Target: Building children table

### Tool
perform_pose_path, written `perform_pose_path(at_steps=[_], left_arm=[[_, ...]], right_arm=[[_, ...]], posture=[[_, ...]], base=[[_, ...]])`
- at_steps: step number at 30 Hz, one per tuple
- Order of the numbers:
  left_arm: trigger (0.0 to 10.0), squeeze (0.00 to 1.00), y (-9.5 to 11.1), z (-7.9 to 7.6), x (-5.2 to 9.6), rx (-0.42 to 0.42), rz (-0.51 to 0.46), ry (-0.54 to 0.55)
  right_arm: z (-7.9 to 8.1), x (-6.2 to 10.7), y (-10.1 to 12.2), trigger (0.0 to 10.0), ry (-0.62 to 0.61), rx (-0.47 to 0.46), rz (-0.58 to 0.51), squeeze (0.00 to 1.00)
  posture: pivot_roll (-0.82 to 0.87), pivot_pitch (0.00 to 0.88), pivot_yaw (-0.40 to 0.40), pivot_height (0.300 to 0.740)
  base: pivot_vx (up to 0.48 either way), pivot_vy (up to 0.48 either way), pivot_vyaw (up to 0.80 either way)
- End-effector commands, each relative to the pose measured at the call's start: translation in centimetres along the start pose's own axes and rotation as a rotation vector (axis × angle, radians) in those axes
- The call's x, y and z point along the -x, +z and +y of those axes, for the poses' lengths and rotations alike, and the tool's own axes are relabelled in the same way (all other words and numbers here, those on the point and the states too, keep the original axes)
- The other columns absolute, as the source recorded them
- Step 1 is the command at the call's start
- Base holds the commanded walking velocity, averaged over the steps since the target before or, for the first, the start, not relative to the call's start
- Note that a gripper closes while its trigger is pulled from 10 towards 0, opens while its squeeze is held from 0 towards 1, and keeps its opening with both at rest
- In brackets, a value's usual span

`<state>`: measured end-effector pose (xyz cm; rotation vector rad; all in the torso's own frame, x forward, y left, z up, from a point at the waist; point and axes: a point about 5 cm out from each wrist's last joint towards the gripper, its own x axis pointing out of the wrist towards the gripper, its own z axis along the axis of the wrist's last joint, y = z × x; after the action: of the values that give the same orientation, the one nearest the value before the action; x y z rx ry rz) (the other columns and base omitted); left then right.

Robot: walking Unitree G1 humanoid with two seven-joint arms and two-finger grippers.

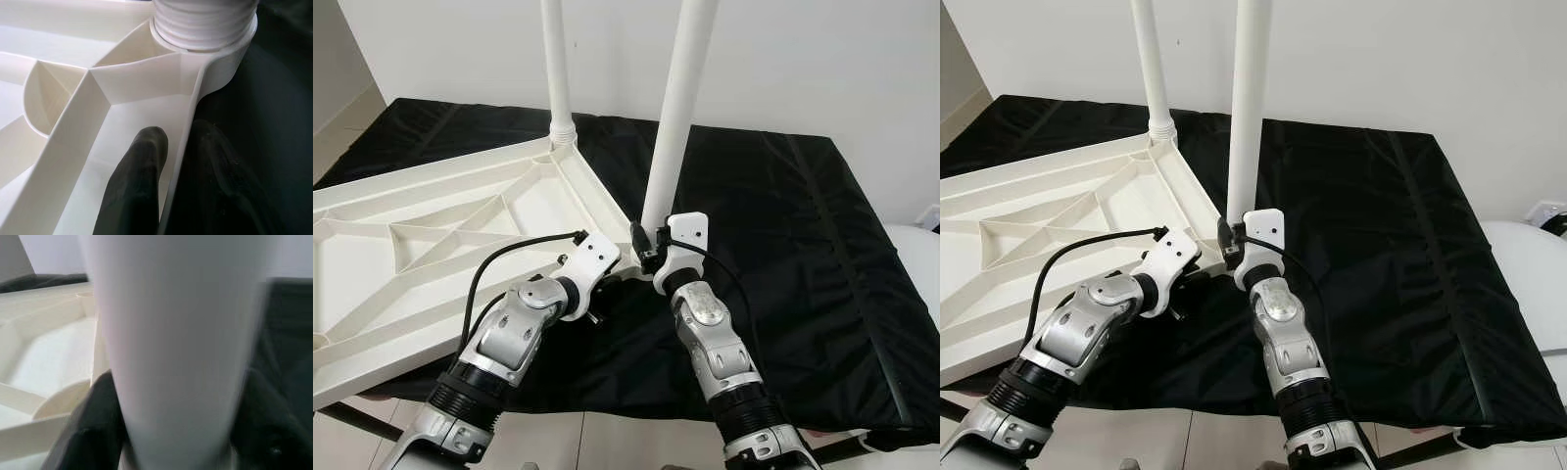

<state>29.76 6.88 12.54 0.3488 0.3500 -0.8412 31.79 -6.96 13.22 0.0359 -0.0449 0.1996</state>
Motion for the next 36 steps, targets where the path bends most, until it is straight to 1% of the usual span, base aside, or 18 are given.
perform_pose_path(at_steps=[1, 5, 10, 11, 14, 15, 16, 17, 18, 20, 23, 26, 28, 30, 32, 34, 35, 36], left_arm=[[10.0, 0.0, 0.7, -1.8, -0.4, -0.01, -0.038, -0.115], [10.0, 0.0, 0.7, -1.9, -0.5, -0.012, -0.037, -0.116], [10.0, 0.0, 0.7, -1.9, -0.5, -0.012, -0.037, -0.118], [10.0, 0.0, 0.7, -1.8, -0.5, -0.012, -0.037, -0.117], [10.0, 0.0, 0.7, -1.8, -0.5, -0.013, -0.036, -0.117], [10.0, 0.0, 0.6, -1.7, -0.5, -0.012, -0.034, -0.116], [10.0, 0.0, 0.6, -1.7, -0.5, -0.012, -0.034, -0.116], [10.0, 0.0, 0.6, -1.7, -0.5, -0.012, -0.033, -0.115], [10.0, 0.0, 0.5, -1.7, -0.4, -0.013, -0.033, -0.115], [10.0, 0.0, 0.5, -1.7, -0.4, -0.013, -0.033, -0.115], [10.0, 0.0, 0.4, -1.5, -0.4, -0.013, -0.029, -0.111], [10.0, 0.0, 0.4, -1.4, -0.4, -0.014, -0.027, -0.11], [10.0, 0.0, 0.4, -1.4, -0.4, -0.016, -0.027, -0.112], [10.0, 0.0, 0.4, -1.4, -0.4, -0.017, -0.027, -0.113], [10.0, 0.0, 0.4, -1.3, -0.4, -0.02, -0.025, -0.113], [10.0, 0.0, 0.4, -1.3, -0.3, -0.021, -0.025, -0.113], [10.0, 0.0, 0.5, -1.2, -0.3, -0.024, -0.024, -0.114], [10.0, 0.0, 0.5, -1.2, -0.3, -0.024, -0.024, -0.114]], right_arm=[[1.0, 0.5, -2.3, 10.0, -0.024, -0.069, 0.115, 1.0], [0.8, 0.6, -2.2, 10.0, -0.001, -0.076, 0.11, 1.0], [-0.8, 0.8, -2.0, 10.0, 0.018, -0.074, 0.089, 1.0], [-1.5, 0.8, -1.7, 10.0, 0.029, -0.065, 0.075, 1.0], [-1.9, 0.8, -1.5, 10.0, 0.038, -0.058, 0.065, 1.0], [-3.2, 0.9, -0.6, 10.0, 0.152, -0.053, 0.027, 0.8], [-3.2, 0.9, -0.6, 10.0, 0.152, -0.053, 0.027, 0.8], [-3.5, 1.1, -0.4, 10.0, 0.211, -0.062, 0.02, 0.0], [-3.7, 1.2, -0.2, 10.0, 0.248, -0.068, 0.016, 0.0], [-3.7, 1.2, -0.2, 10.0, 0.248, -0.068, 0.016, 0.0], [-4.5, 1.5, 0.5, 10.0, 0.378, -0.043, -0.011, 0.0], [-5.0, 2.1, 1.0, 10.0, 0.532, -0.021, -0.003, 0.0], [-5.7, 2.2, 1.1, 10.0, 0.599, -0.009, 0.006, 0.0], [-5.9, 2.3, 1.2, 10.0, 0.616, 0.004, 0.002, 0.0], [-6.9, 2.1, 1.5, 10.0, 0.674, 0.011, 0.015, 0.0], [-7.3, 2.1, 1.6, 10.0, 0.691, 0.019, 0.023, 0.0], [-8.0, 1.9, 1.7, 10.0, 0.74, 0.044, 0.04, 0.0], [-8.0, 1.9, 1.7, 10.0, 0.74, 0.044, 0.04, 0.0]], posture=[[0.02, 0.0, -0.032, 0.74], [0.02, 0.0, -0.032, 0.74], [0.01, 0.0, -0.032, 0.74], [0.01, 0.0, -0.032, 0.74], [0.01, 0.0, -0.032, 0.74], [0.0, 0.004, -0.031, 0.74], [0.0, 0.004, -0.031, 0.74], [0.0, 0.005, -0.03, 0.74], [0.0, 0.005, -0.03, 0.74], [0.0, 0.005, -0.03, 0.74], [0.0, 0.01, -0.028, 0.74], [0.0, 0.011, -0.024, 0.74], [0.0, 0.011, -0.021, 0.74], [0.0, 0.011, -0.021, 0.74], [0.0, 0.011, -0.015, 0.74], [0.0, 0.011, -0.015, 0.74], [0.0, 0.011, -0.012, 0.74], [0.0, 0.011, -0.012, 0.74]], base=[[0.0, 0.0, 0.0], [0.0, 0.0, 0.0], [0.0, 0.0, 0.0], [0.0, 0.0, 0.0], [0.0, 0.0, 0.0], [0.0, 0.0, 0.0], [0.0, 0.0, 0.0], [0.0, 0.0, 0.0], [0.0, 0.0, 0.0], [0.0, 0.0, 0.0], [0.0, 0.0, 0.0], [0.0, 0.0, 0.0], [0.0, 0.0, 0.0], [0.0, 0.0, 0.0], [0.0, 0.0, 0.0], [0.0, 0.0, 0.0], [0.0, 0.0, 0.0], [0.0, 0.0, 0.0]])
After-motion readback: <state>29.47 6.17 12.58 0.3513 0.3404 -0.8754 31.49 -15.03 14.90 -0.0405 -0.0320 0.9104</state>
